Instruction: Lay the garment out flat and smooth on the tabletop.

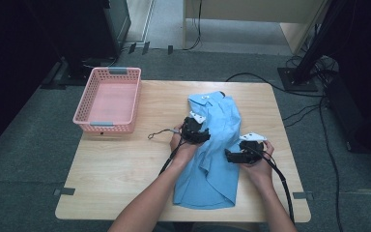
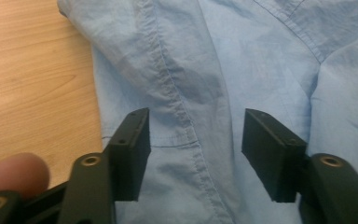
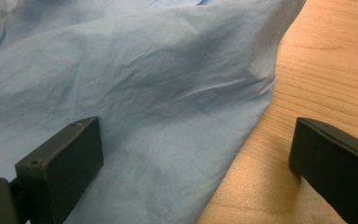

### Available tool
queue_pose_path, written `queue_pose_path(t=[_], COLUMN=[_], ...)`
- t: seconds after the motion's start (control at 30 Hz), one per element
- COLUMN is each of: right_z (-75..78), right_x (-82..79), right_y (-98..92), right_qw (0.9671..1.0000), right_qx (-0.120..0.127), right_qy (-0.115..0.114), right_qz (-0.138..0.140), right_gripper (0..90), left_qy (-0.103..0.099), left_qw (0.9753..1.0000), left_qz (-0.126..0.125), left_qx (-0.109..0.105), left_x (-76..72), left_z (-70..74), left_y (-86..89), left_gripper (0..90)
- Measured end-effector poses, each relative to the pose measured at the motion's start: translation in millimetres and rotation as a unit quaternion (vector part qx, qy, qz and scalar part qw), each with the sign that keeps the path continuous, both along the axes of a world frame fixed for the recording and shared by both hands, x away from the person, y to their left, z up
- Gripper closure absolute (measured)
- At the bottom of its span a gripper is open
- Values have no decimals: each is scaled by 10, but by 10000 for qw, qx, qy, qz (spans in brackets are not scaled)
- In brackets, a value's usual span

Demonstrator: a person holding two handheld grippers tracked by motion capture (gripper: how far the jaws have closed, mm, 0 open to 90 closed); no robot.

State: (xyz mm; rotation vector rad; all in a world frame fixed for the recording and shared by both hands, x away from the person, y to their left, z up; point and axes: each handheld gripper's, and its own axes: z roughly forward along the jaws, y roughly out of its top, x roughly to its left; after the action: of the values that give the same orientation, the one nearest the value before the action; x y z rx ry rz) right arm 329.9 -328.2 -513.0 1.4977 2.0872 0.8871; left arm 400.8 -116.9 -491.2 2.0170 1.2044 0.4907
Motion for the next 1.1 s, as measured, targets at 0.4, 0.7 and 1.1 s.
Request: queue_pose_path(t=[0.4,0.7,1.1], right_z=[0,0,0], right_x=[0,1,7], right_y=[2,1,0], right_qw=[10000,10000,10000], right_qx=[8,2,-5], right_qy=[-1,-5,1], right_qz=[-31,-36,-51], right_gripper=[22,22,23], left_qy=[99,-99,-260], left_qw=[9982,9989,9963], left_qz=[-441,-35,817], left_qx=[-393,-451,10], left_x=[40,76,130], left_z=[20,173,245], left_y=[119,484,1263], left_gripper=[900,900,758])
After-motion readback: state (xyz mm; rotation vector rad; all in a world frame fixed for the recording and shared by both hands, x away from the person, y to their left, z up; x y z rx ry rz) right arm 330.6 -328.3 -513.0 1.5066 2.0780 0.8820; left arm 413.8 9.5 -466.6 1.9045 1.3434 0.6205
